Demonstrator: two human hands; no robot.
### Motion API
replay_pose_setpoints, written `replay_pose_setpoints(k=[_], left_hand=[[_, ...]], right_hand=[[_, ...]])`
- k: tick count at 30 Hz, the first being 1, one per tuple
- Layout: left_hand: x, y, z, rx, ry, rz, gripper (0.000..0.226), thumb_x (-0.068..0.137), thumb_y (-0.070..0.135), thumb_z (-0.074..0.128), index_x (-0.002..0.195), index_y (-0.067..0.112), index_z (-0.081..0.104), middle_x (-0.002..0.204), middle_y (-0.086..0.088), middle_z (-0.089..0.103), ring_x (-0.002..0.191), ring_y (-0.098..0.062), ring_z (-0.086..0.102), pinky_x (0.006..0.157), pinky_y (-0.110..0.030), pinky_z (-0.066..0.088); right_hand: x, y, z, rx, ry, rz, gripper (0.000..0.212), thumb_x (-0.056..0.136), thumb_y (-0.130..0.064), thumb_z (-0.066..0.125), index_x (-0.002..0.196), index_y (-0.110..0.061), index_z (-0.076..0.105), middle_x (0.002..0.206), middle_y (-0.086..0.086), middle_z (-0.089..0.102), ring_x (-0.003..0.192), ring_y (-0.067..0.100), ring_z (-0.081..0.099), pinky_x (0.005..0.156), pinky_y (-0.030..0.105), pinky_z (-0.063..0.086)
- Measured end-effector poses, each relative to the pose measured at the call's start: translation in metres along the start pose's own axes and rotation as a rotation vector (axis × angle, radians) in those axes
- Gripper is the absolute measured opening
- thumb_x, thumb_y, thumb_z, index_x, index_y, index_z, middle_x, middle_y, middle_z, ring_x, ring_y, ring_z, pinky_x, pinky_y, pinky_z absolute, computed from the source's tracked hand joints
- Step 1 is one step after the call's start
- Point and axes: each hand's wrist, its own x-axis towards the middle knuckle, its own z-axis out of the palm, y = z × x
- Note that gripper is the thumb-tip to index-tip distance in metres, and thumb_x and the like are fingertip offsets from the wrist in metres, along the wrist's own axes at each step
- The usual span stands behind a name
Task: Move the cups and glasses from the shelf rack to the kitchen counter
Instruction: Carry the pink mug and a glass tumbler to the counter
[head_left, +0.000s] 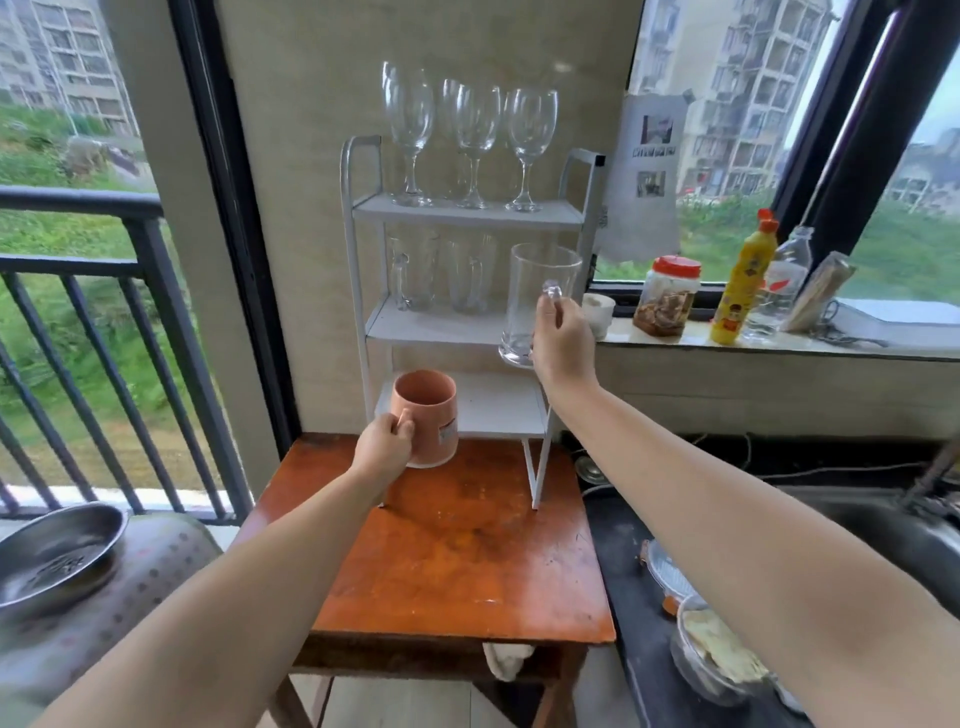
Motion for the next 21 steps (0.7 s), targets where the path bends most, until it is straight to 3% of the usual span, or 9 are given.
replay_pose_setpoints(k=[3, 10, 13, 16, 18, 21], left_hand=[[-0.024, -0.006, 0.001, -0.012, -0.068, 0.015, 0.032, 0.095, 0.038, 0.043, 0.090, 0.009, 0.055, 0.098, -0.016, 0.064, 0.096, -0.035, 0.064, 0.089, -0.050, 0.054], [-0.109, -0.028, 0.027, 0.041, -0.368, 0.033, 0.023, 0.095, 0.033, 0.046, 0.080, 0.017, 0.053, 0.094, -0.010, 0.061, 0.098, -0.032, 0.064, 0.090, -0.050, 0.055], [-0.142, -0.035, 0.058, 0.095, -0.531, 0.085, 0.028, 0.094, 0.036, 0.047, 0.090, 0.011, 0.057, 0.101, -0.015, 0.064, 0.099, -0.032, 0.064, 0.090, -0.050, 0.054], [-0.182, -0.027, 0.095, 0.149, -0.663, 0.147, 0.025, 0.093, 0.036, 0.048, 0.080, 0.015, 0.055, 0.098, -0.018, 0.065, 0.097, -0.036, 0.064, 0.089, -0.052, 0.054], [-0.207, -0.017, 0.117, 0.183, -0.716, 0.193, 0.026, 0.094, 0.032, 0.048, 0.074, 0.015, 0.052, 0.089, -0.016, 0.063, 0.092, -0.036, 0.064, 0.087, -0.050, 0.054], [-0.259, -0.002, 0.161, 0.249, -0.877, 0.309, 0.025, 0.095, 0.028, 0.047, 0.076, 0.013, 0.050, 0.081, -0.016, 0.059, 0.079, -0.024, 0.056, 0.078, -0.041, 0.050]], right_hand=[[-0.038, 0.000, -0.021, -0.032, 0.064, 0.028, 0.028, 0.099, -0.029, 0.038, 0.077, -0.016, 0.048, 0.064, -0.004, 0.048, 0.060, 0.010, 0.047, 0.062, 0.028, 0.038], [-0.143, 0.038, -0.083, -0.081, 0.255, 0.306, 0.029, 0.092, -0.028, 0.043, 0.065, -0.020, 0.046, 0.062, -0.001, 0.049, 0.071, 0.025, 0.052, 0.077, 0.050, 0.050], [-0.191, 0.059, -0.130, -0.148, 0.375, 0.406, 0.029, 0.092, -0.028, 0.042, 0.063, -0.021, 0.045, 0.063, -0.002, 0.048, 0.076, 0.026, 0.052, 0.073, 0.039, 0.044], [-0.240, 0.078, -0.185, -0.228, 0.460, 0.467, 0.027, 0.093, -0.025, 0.043, 0.069, -0.013, 0.050, 0.070, 0.004, 0.052, 0.078, 0.023, 0.049, 0.071, 0.031, 0.035], [-0.267, 0.084, -0.217, -0.257, 0.512, 0.487, 0.028, 0.093, -0.024, 0.046, 0.068, -0.012, 0.048, 0.073, 0.007, 0.054, 0.079, 0.024, 0.050, 0.072, 0.034, 0.037], [-0.317, 0.088, -0.274, -0.314, 0.623, 0.558, 0.030, 0.095, -0.024, 0.046, 0.068, -0.012, 0.048, 0.071, 0.007, 0.054, 0.076, 0.024, 0.049, 0.071, 0.031, 0.036]])
